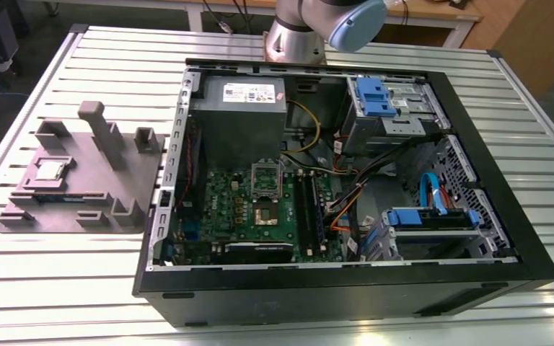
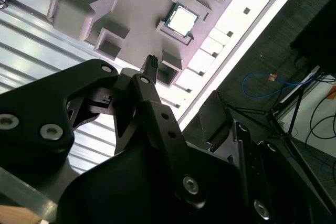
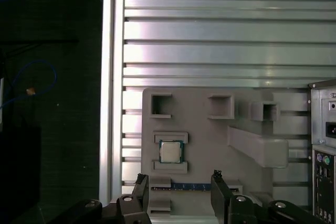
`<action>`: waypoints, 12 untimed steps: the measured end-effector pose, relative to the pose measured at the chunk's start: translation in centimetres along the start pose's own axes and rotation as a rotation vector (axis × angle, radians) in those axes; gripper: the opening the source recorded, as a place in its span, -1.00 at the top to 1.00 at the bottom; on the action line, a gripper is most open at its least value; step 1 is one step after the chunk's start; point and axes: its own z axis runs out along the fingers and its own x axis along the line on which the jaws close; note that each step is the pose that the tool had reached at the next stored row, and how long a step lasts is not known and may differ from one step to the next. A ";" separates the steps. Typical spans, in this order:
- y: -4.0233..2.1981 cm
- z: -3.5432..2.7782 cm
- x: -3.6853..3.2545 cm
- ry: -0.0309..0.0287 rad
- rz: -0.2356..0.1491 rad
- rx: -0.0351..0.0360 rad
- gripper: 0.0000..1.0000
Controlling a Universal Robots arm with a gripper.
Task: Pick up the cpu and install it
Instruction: 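Pick up the cpu and move it towards the insertion slot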
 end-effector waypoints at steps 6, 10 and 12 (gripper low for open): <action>0.00 0.01 0.00 0.0000 0.000 0.0000 -0.18; 0.00 0.10 0.00 -0.0002 0.000 -0.0001 -0.18; -0.01 0.18 0.00 0.0001 -0.004 0.0000 -0.18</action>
